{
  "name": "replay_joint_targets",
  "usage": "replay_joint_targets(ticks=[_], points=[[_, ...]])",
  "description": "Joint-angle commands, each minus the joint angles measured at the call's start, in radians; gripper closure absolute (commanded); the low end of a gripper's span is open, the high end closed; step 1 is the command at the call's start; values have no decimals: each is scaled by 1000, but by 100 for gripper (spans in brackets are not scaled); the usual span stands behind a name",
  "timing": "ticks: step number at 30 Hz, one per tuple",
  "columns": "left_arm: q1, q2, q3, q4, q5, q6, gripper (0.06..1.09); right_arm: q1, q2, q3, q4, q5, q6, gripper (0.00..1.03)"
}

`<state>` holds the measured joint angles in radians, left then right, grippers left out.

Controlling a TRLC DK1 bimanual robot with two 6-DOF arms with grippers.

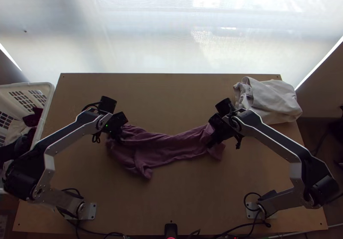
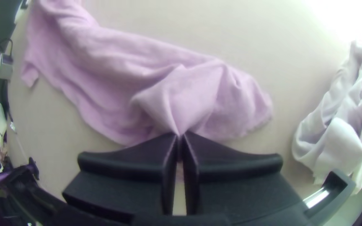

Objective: Fold the t-shirt

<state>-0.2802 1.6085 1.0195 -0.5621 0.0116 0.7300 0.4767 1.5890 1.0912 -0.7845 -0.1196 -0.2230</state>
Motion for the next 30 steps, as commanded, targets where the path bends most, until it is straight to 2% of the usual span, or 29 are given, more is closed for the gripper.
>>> replay_joint_targets(ticks=[1,6,11,15,20,30], points=[[-53,-222,-59,-226,53,-44,105,-32,77,167,10,5,-10,100],[-142,-351,-2,-466,159,-132,105,-23,163,311,10,3,-22,100],[-349,-414,74,-564,205,-264,105,40,250,446,10,3,-50,100],[-462,-377,191,-582,278,-357,105,86,336,625,-44,1,-52,100],[-554,-260,350,-584,341,-409,105,131,411,789,-78,0,-62,100],[-812,64,909,-584,373,-563,105,178,577,1095,-180,-37,-21,100]])
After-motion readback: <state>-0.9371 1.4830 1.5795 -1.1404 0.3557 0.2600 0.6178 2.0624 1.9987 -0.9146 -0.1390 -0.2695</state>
